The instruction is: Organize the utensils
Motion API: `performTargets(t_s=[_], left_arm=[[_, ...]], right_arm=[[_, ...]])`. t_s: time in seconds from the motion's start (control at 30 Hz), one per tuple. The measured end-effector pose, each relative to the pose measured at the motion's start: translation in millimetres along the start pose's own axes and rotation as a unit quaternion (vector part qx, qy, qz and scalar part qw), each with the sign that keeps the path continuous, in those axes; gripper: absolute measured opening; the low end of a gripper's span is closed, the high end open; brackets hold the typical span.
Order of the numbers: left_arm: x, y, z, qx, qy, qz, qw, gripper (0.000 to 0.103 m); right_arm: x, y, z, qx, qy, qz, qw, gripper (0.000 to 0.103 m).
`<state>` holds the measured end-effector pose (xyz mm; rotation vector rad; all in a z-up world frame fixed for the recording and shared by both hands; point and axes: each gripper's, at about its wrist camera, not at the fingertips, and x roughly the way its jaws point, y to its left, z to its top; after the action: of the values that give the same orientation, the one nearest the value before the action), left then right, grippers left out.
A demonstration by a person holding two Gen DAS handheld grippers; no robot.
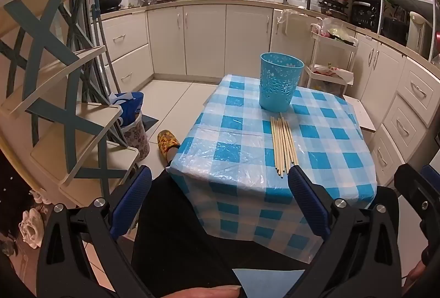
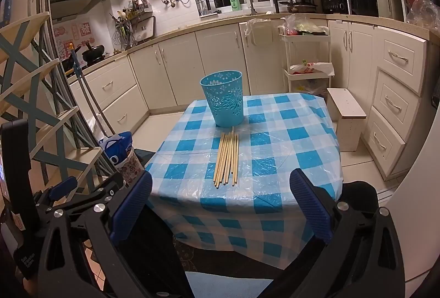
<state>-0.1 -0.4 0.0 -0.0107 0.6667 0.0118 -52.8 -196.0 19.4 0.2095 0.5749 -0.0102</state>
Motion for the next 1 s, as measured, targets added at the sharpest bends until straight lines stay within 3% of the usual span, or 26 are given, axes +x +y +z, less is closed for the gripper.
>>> performTargets(t_s=[1.0], left_arm=[[5.2,-7.3,-2.0,0.007,0.011,-0.014,0.9998,0.095]], right_arm=[[6.3,0.2,-0.1,0.004,0.005,0.000,1.000,0.096]])
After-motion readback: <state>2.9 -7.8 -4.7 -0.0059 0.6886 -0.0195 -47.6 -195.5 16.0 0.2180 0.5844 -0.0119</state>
